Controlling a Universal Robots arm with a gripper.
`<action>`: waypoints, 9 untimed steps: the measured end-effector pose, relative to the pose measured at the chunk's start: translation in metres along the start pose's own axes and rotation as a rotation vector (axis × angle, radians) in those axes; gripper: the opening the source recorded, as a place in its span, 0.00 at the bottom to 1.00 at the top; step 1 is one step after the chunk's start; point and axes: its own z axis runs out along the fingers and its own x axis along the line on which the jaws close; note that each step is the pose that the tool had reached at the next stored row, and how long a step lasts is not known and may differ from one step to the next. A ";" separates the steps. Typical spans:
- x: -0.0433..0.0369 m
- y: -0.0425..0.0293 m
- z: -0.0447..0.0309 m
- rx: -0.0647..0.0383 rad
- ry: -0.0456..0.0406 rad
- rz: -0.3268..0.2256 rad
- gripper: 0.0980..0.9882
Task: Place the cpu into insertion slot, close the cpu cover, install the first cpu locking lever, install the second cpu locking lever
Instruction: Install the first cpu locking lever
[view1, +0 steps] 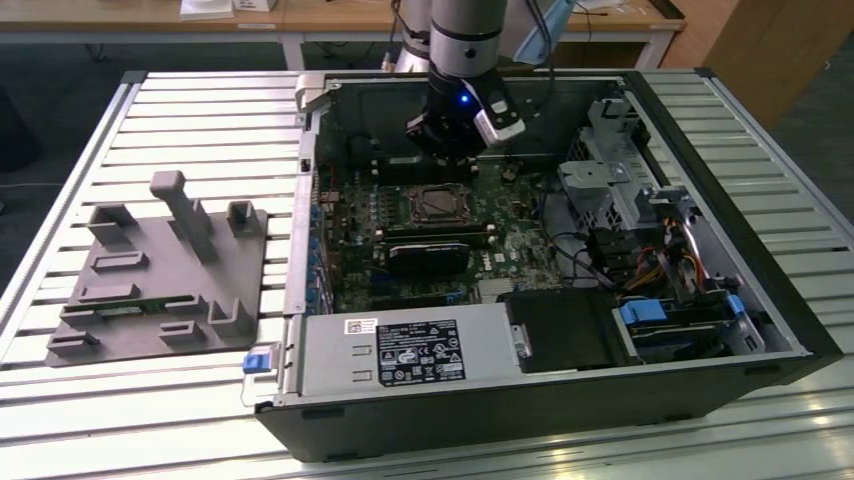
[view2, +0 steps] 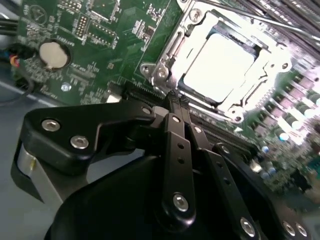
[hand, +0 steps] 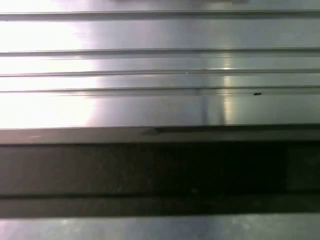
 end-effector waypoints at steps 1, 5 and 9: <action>0.0000 0.0000 -0.0016 0.000 0.0001 0.000 0.01; -0.0001 -0.0016 -0.0016 0.000 0.0000 0.000 0.01; -0.0001 -0.0022 -0.0015 0.000 0.0001 0.000 0.01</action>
